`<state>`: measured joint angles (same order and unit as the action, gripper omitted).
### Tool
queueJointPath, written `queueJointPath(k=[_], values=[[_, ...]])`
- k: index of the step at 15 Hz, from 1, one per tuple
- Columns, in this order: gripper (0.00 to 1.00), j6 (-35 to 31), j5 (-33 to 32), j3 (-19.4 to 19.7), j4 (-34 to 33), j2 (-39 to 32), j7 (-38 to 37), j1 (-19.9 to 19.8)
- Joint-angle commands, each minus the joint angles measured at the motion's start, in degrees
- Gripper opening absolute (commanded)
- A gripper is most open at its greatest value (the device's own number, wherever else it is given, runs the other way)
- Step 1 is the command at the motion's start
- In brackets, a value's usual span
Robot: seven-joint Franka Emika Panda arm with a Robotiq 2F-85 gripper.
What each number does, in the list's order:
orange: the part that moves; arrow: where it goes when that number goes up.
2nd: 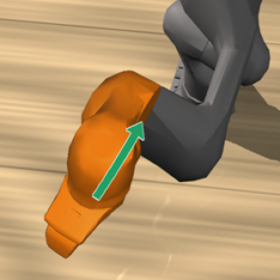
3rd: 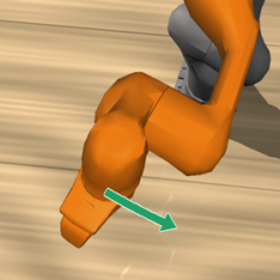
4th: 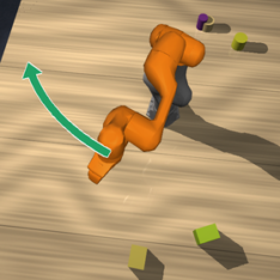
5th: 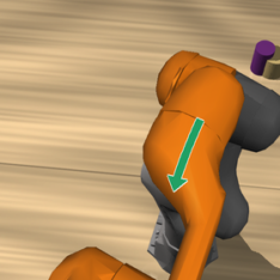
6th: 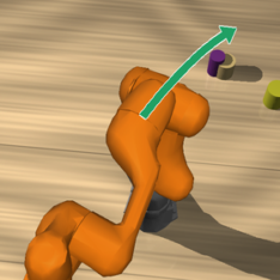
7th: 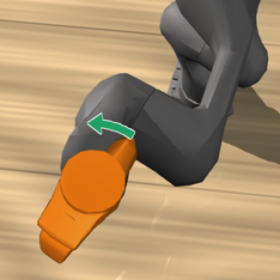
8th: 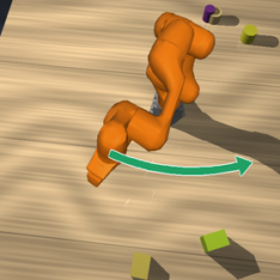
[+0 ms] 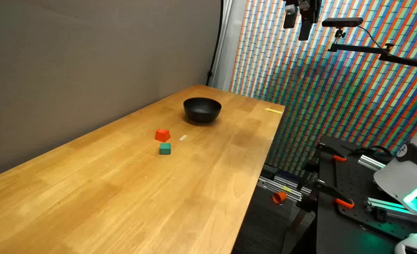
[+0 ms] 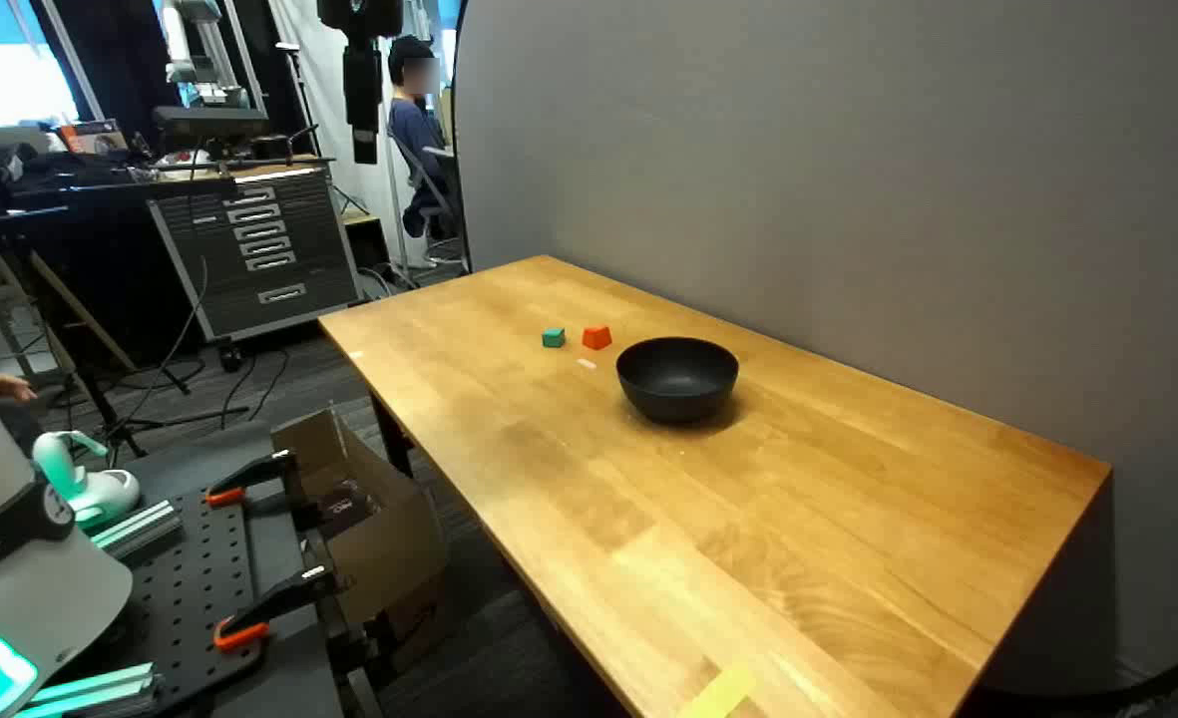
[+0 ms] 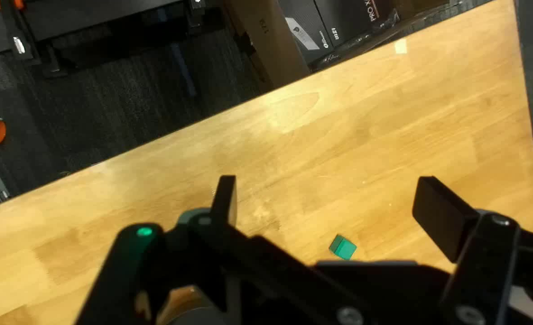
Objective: Put the orange and green block in the bowl
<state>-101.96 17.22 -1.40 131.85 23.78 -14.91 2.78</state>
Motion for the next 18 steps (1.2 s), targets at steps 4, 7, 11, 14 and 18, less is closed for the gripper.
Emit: queueJointPath(k=[4,7,11,14,18], values=[[1.00,-2.1,-0.1,-0.9,-0.7,-1.3,-0.3,-1.2],[1.00,-11.9,-2.8,-3.3,-3.3,-10.1,-2.5,-1.5],[1.00,-22.0,-8.5,-4.7,-10.2,-24.3,-3.1,-0.5],[1.00,-24.0,-11.3,-3.9,-18.7,-35.3,-2.6,0.3],[1.00,-22.5,-11.6,-3.2,-31.3,-48.2,-0.6,1.3]])
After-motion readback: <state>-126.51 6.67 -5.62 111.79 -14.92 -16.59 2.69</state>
